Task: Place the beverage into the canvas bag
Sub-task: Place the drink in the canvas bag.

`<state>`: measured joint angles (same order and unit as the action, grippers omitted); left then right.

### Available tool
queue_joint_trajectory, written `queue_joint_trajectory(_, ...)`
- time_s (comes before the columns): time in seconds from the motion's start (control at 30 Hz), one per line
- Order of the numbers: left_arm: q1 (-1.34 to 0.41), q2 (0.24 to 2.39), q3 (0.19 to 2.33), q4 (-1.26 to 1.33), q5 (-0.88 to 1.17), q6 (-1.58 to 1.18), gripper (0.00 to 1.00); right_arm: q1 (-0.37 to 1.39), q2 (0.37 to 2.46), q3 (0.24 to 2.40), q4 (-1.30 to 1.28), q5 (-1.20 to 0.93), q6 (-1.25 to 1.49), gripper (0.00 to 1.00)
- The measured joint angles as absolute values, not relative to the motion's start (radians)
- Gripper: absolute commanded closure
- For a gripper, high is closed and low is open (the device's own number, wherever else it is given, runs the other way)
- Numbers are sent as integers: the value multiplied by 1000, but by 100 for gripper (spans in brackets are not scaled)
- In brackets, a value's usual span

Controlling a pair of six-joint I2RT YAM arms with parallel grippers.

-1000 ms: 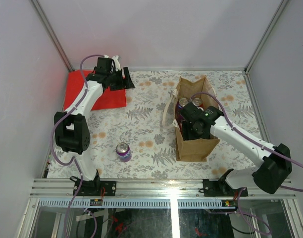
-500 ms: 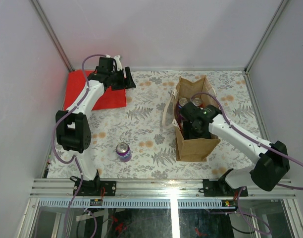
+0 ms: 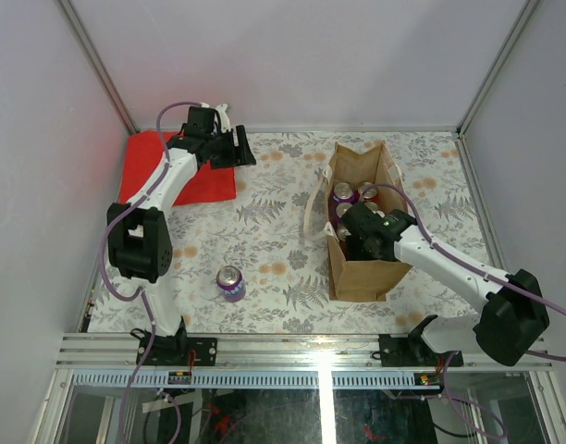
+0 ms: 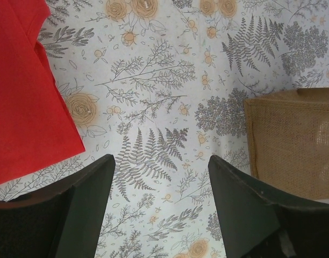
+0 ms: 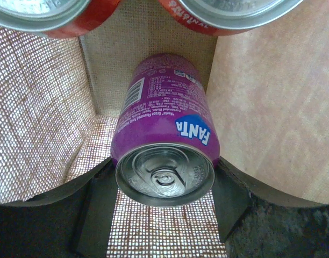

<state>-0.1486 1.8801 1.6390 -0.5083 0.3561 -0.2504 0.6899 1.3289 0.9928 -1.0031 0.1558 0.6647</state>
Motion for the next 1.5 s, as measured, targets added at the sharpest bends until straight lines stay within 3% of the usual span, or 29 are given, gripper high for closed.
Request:
queue_joint_trajectory(0.5,-160,1880,1644,-509,359,-250,30,680,1264,927,-942,168,663,98)
queue_joint_trajectory(0.6,-163,1880,1644,-509,359,-250,30,680,1263,923,-939,172,663,83)
queue_joint_trajectory(0.73,-164,1880,1644,-509,359,-250,30,680,1263,924,-940,176,664,50)
queue_joint_trajectory(0.9,-169,1880,1644,-509,359,-250,30,680,1263,926,-943,181,665,28)
queue_joint_trajectory(1.03,-170,1880,1644,-509,359,-250,30,681,1264,924,-944,189,676,19)
queue_joint_trajectory(1.13,-171,1880,1644,-509,359,-250,30,680,1280,904,-953,214,685,0)
queue_joint_trajectory(1.5,-171,1883,1649,-509,360,-250,30,680,1298,904,-1011,255,674,1)
